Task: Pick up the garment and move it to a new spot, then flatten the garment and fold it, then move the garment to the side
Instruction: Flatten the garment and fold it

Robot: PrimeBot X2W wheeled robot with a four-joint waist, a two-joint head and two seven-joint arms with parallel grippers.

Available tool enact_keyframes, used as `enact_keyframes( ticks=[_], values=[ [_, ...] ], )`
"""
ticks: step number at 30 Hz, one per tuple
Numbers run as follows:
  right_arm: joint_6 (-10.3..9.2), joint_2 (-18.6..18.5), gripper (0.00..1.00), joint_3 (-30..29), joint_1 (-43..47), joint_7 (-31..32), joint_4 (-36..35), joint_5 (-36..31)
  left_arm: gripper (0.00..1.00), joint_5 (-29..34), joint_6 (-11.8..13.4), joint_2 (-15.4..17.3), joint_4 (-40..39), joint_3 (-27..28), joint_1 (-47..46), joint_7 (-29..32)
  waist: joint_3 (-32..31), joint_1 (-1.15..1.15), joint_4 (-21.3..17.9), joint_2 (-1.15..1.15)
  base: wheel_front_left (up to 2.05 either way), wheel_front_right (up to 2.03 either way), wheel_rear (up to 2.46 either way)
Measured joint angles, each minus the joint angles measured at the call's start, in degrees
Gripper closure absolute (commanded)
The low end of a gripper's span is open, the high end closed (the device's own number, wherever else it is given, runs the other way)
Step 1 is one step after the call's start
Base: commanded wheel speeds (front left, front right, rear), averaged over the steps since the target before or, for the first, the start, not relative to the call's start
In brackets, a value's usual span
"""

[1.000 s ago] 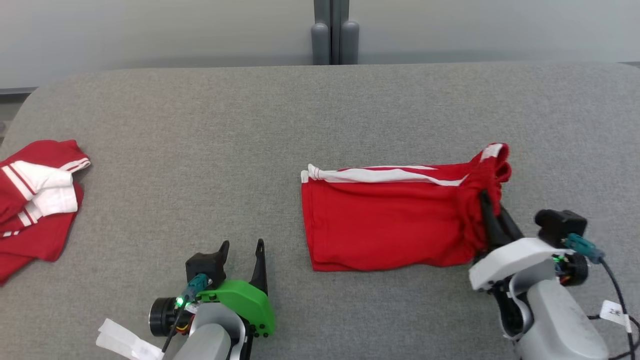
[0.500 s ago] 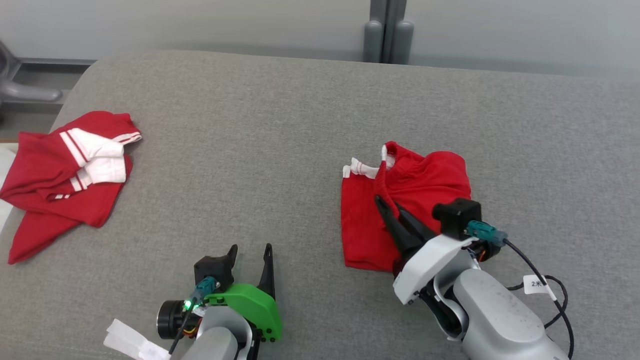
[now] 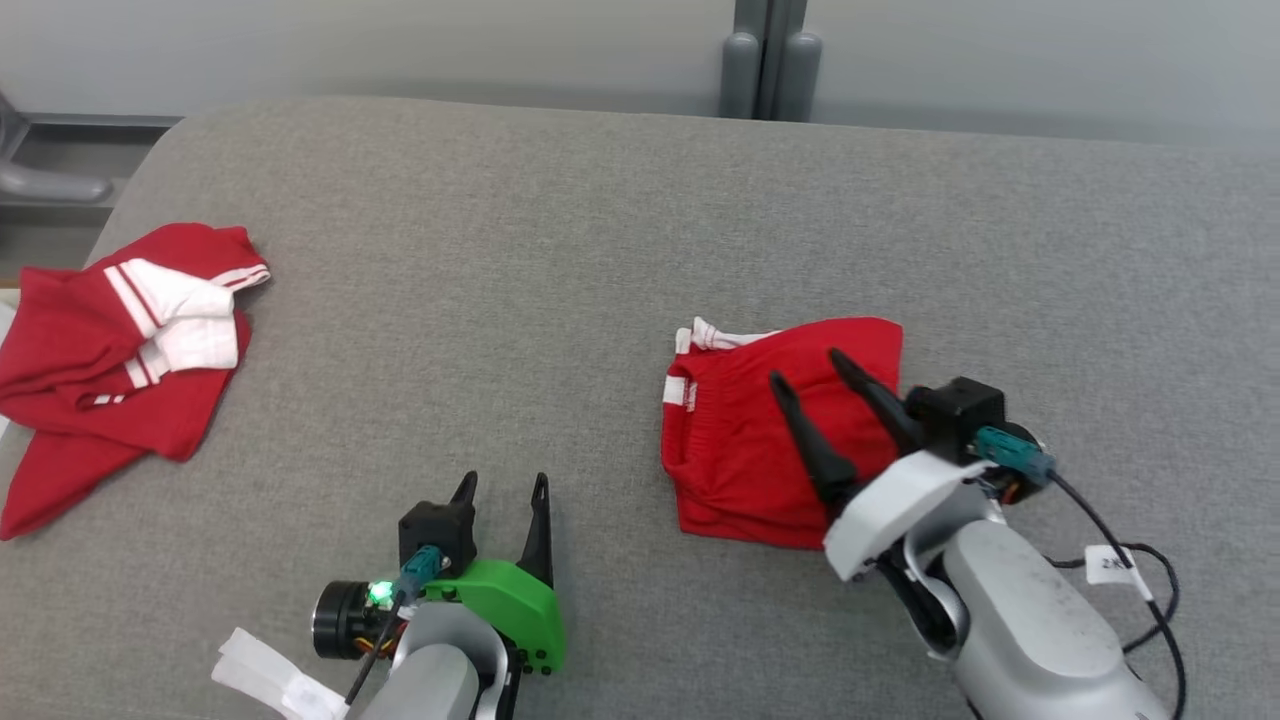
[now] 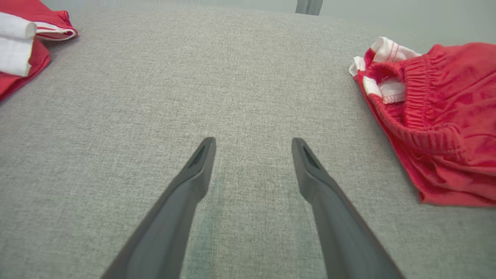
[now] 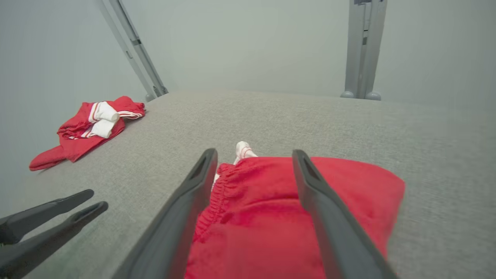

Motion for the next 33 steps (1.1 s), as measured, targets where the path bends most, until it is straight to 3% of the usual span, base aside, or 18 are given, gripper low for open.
enact_keyframes(
  ticks=[7, 14, 23, 33],
  values=[
    [0.00, -0.1, 0.00, -16.4, 7.9, 0.0, -4.4, -12.1, 0.00, 6.4, -0.5, 0.2, -5.5, 4.2, 1.9, 0.0, -0.7, 0.00, -3.7, 0.00, 0.00, 0.00, 0.00],
    [0.00, -0.1, 0.00, -23.1, 14.5, 0.0, -7.3, -16.4, 0.00, 11.6, -1.5, 0.2, -12.2, 9.4, 7.1, 0.0, -1.9, 0.00, -6.6, 0.00, 0.00, 0.00, 0.00],
    [0.00, -0.1, 0.00, -23.9, 20.6, 0.0, -6.7, -16.0, 0.00, 14.6, -3.6, 0.1, -16.8, 13.4, 16.2, 0.0, -4.3, 0.00, -8.4, 0.00, 0.00, 0.00, 0.00],
    [0.00, -0.1, 0.00, -20.1, 19.7, 0.0, -6.6, -13.0, 0.00, 13.6, -3.8, 0.1, -18.0, 11.6, 16.8, 0.0, -4.0, 0.00, -7.0, 0.00, 0.00, 0.00, 0.00]
  ],
)
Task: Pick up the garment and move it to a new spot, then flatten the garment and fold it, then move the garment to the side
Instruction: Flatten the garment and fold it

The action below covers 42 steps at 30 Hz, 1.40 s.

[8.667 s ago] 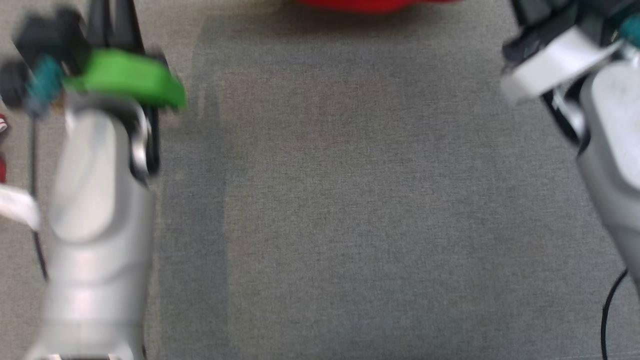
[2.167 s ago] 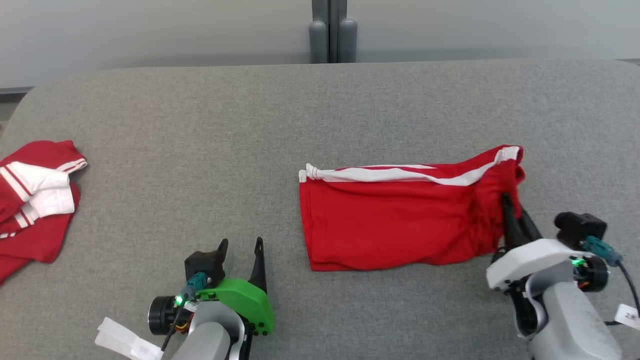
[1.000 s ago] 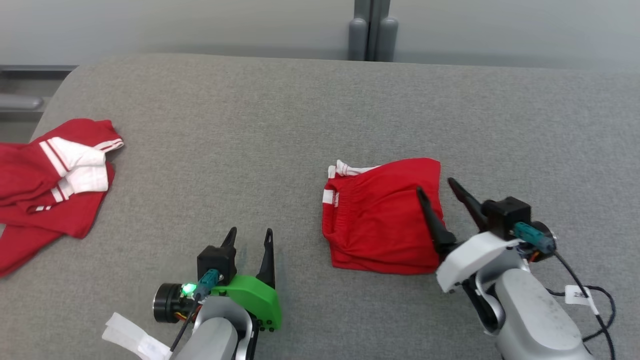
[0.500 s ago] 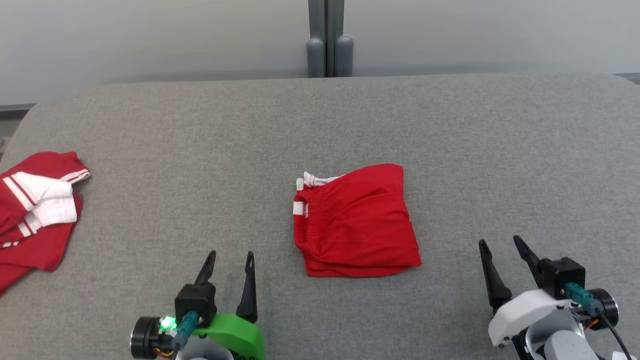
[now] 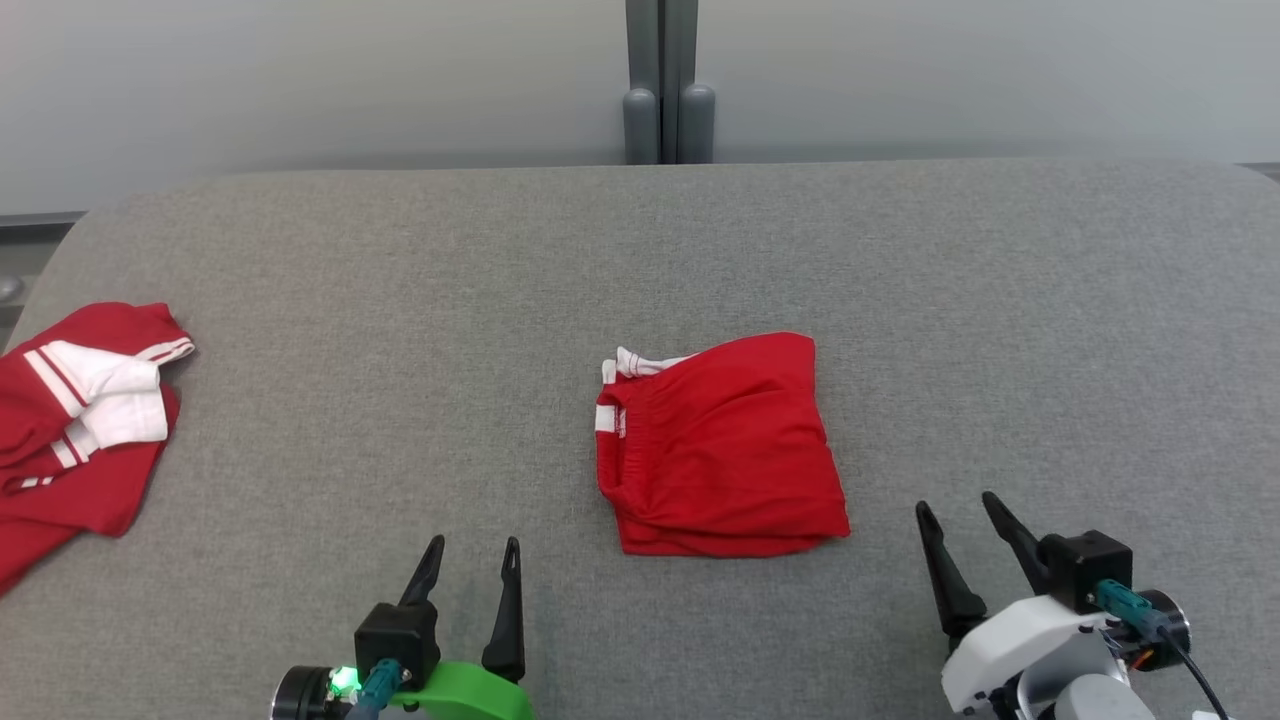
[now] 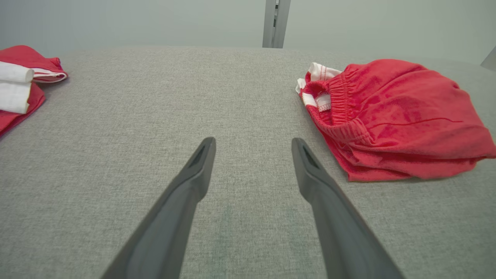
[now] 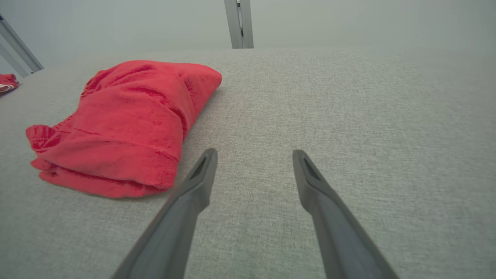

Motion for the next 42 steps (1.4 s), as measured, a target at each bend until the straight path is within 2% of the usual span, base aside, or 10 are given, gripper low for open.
enact_keyframes(
  ticks=[10, 11, 14, 18, 26, 34, 35, 36, 37, 42],
  values=[
    [0.00, 0.1, 0.00, 8.2, -5.8, -0.1, 2.4, 6.6, 0.00, -1.0, 0.2, 0.0, 0.1, -1.2, -1.2, 0.0, 2.4, 0.00, 2.5, 0.00, 0.00, 0.00, 0.00],
    [0.00, 0.0, 0.05, 8.6, -6.3, -0.1, 3.1, 7.1, 0.00, -1.0, 0.2, 0.0, 0.1, -1.3, -1.4, 0.0, 2.7, 0.00, 2.8, 0.00, 0.00, 0.00, 0.00],
    [0.00, 0.1, 0.40, 10.0, -7.4, -0.1, 5.2, 7.2, 0.00, -1.2, 0.2, 0.0, 0.1, -1.5, -1.8, 0.0, 3.5, 0.00, 3.6, 0.00, 0.00, 0.00, 0.00],
    [0.00, 0.1, 1.00, 10.8, -7.9, -0.1, 7.8, 8.4, 0.00, -1.2, 0.4, 0.0, 0.3, -1.4, -2.2, 0.0, 4.5, 0.00, 4.5, 0.00, 0.00, 0.00, 0.00],
    [0.00, 0.0, 1.00, 11.8, -7.0, -0.1, 6.6, 10.4, 0.00, -1.0, 0.4, 0.0, 0.2, -1.2, -2.6, 0.0, 4.8, 0.00, 4.2, 0.00, 0.00, 0.00, 0.00],
    [0.00, 0.1, 1.00, 10.9, -1.0, -0.2, 5.9, 10.7, 0.00, -1.0, 0.3, 0.0, 0.4, -1.3, -2.5, 0.0, 3.6, 0.00, 2.1, 0.00, 0.00, 0.00, 0.00],
    [0.01, 0.1, 0.64, 10.3, -0.6, -0.2, 6.4, 9.7, 0.00, -1.0, 0.3, 0.0, 0.5, -1.3, -2.5, 0.0, 3.4, 0.00, 1.7, 0.00, 0.00, 0.00, 0.00],
    [0.01, 0.2, 0.17, 9.7, -0.6, -0.2, 6.6, 8.7, 0.00, -1.0, 0.3, 0.0, 0.5, -1.3, -2.5, 0.0, 3.3, 0.00, 1.5, 0.00, 0.00, 0.00, 0.00],
    [0.01, 0.2, 0.00, 8.8, -0.5, -0.2, 6.6, 7.8, 0.00, -1.0, 0.3, 0.0, 0.6, -1.2, -2.5, 0.0, 3.2, 0.00, 1.2, 0.00, 0.00, 0.00, 0.00],
    [0.00, 0.0, 0.00, 4.2, -0.4, -0.1, 3.5, 5.4, 0.00, -0.9, 0.3, 0.0, 0.7, -0.9, -2.5, 0.0, 2.9, 0.00, 0.3, 0.00, 0.00, 0.00, 0.00]
  ],
)
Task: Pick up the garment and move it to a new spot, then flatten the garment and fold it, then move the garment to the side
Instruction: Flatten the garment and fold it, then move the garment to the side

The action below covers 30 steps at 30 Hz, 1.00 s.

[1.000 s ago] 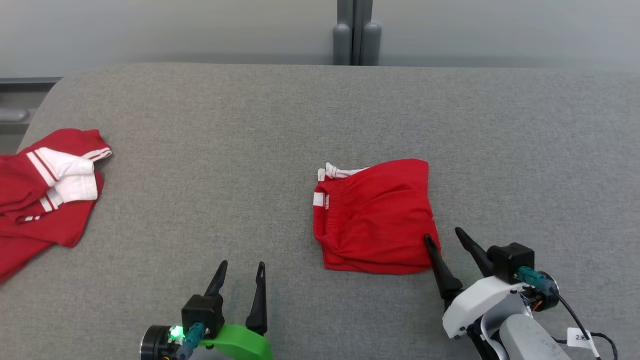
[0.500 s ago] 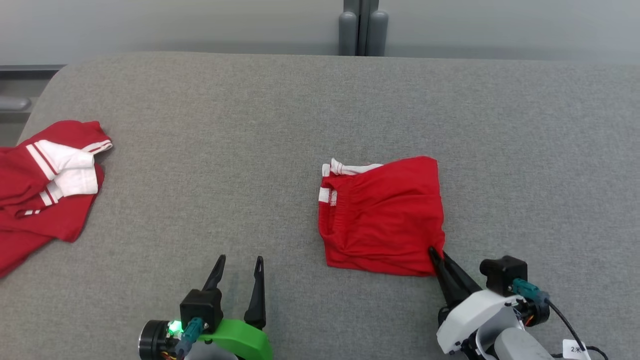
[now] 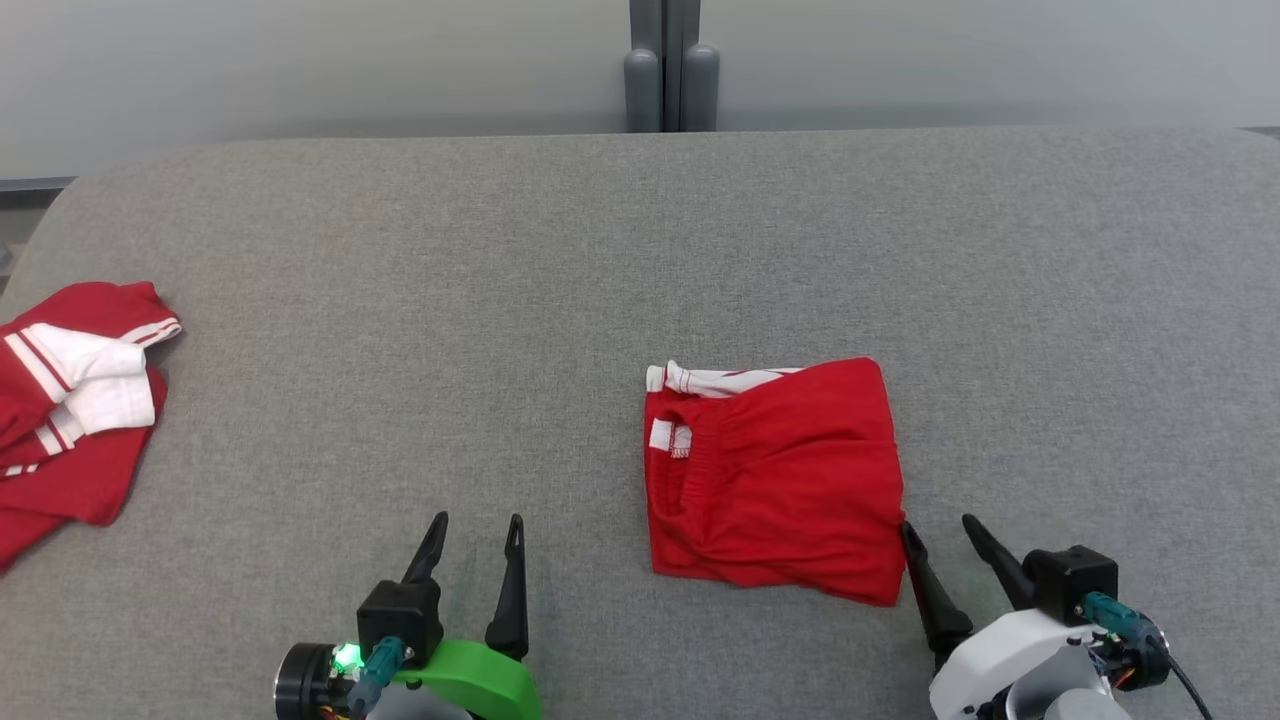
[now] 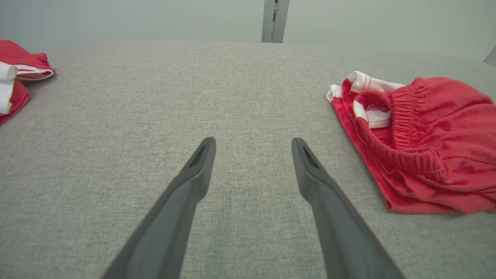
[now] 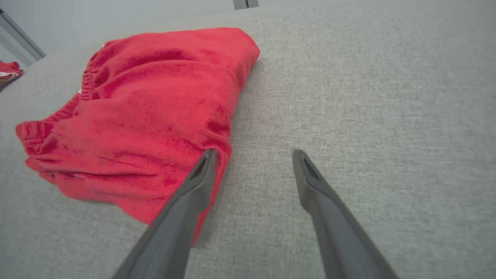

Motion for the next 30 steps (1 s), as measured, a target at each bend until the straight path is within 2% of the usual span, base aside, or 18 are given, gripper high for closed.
enact_keyframes(
  ticks=[10, 16, 20, 26, 30],
  values=[
    [0.00, 0.0, 0.00, -9.0, -1.8, 0.0, -13.5, -7.6, 0.00, 1.3, 0.0, 0.0, -2.2, 1.1, -0.3, 0.0, -0.1, 0.00, -0.7, 0.00, 0.00, 0.00, 0.00],
    [0.00, -0.1, 0.00, -12.9, -2.5, 0.0, -14.9, -8.6, 0.00, 3.0, 0.2, 0.0, -3.6, 2.2, -1.0, 0.0, -0.2, 0.00, -1.0, 0.00, 0.00, 0.00, 0.00],
    [0.00, 0.0, 0.00, -11.5, -2.5, 0.0, -13.6, -8.5, 0.00, 3.3, 0.2, 0.0, -3.9, 2.6, -1.0, 0.0, -0.2, 0.00, -1.1, 0.00, 0.00, 0.00, 0.00],
    [0.00, 0.1, 0.00, -3.8, -3.0, 0.0, -11.0, -6.3, 0.00, 2.6, 0.1, 0.0, -3.7, 2.0, -1.0, 0.0, 0.6, 0.00, -0.6, 0.00, 0.00, 0.00, 0.00],
    [0.00, 0.0, 0.00, -0.3, -5.0, 0.0, -6.1, -5.2, 0.00, 2.0, 0.0, 0.0, -3.3, 0.9, -1.1, 0.0, 1.4, 0.00, 0.5, 0.00, 0.00, 0.00, 0.00]
  ],
)
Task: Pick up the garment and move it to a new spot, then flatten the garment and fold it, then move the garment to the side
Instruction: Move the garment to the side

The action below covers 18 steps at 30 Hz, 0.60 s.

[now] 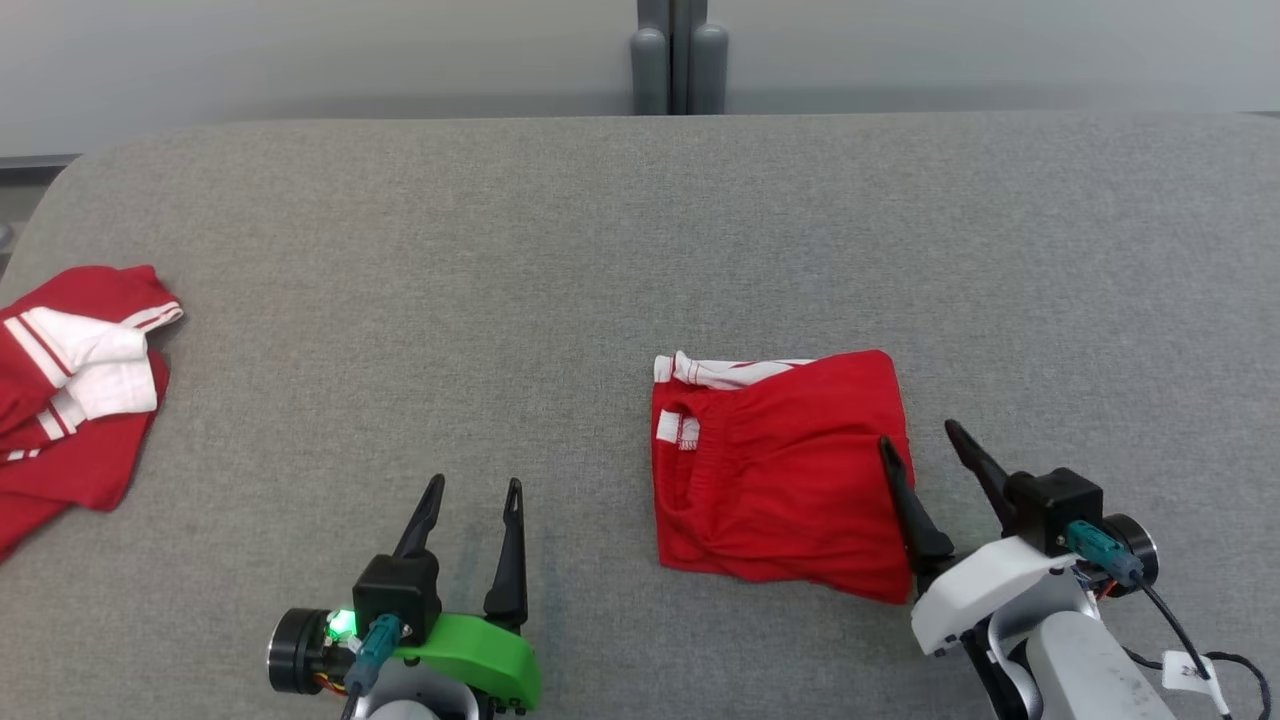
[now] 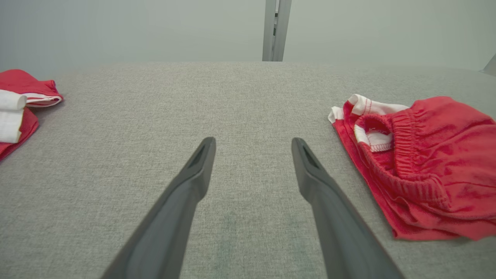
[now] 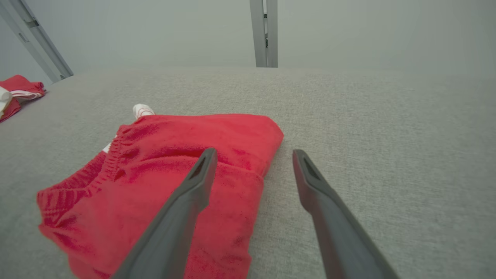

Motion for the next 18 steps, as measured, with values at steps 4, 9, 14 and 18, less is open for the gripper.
enact_keyframes(
  ticks=[4, 9, 14, 18],
  values=[
    [0.00, 0.0, 0.00, 1.6, -2.6, 0.0, 8.2, 1.1, 0.00, -0.1, -0.1, 0.0, 0.3, -0.7, -0.7, 0.0, 0.9, 0.00, 1.5, 0.00, 0.00, 0.00, 0.00],
    [0.01, 0.1, 1.00, 0.2, -5.2, 0.0, 12.9, 2.3, 0.00, -0.2, -0.1, 0.0, 0.2, -1.3, -1.3, 0.0, 2.1, 0.00, 3.0, 0.00, 0.00, 0.00, 0.00],
    [0.01, 0.2, 1.00, -1.0, -5.8, 0.0, 13.6, 2.3, 0.00, -0.3, -0.1, 0.0, -0.9, -1.7, -1.4, 0.0, 3.1, 0.00, 2.2, 0.00, 0.00, 0.00, 0.00],
    [0.03, 0.1, 1.00, -1.7, -6.0, 0.0, 13.6, 2.3, 0.00, -0.5, -0.6, 0.0, -1.5, -2.5, -1.8, 0.0, 3.4, 0.00, -0.2, 0.00, 0.00, 0.00, 0.00]
  ],
)
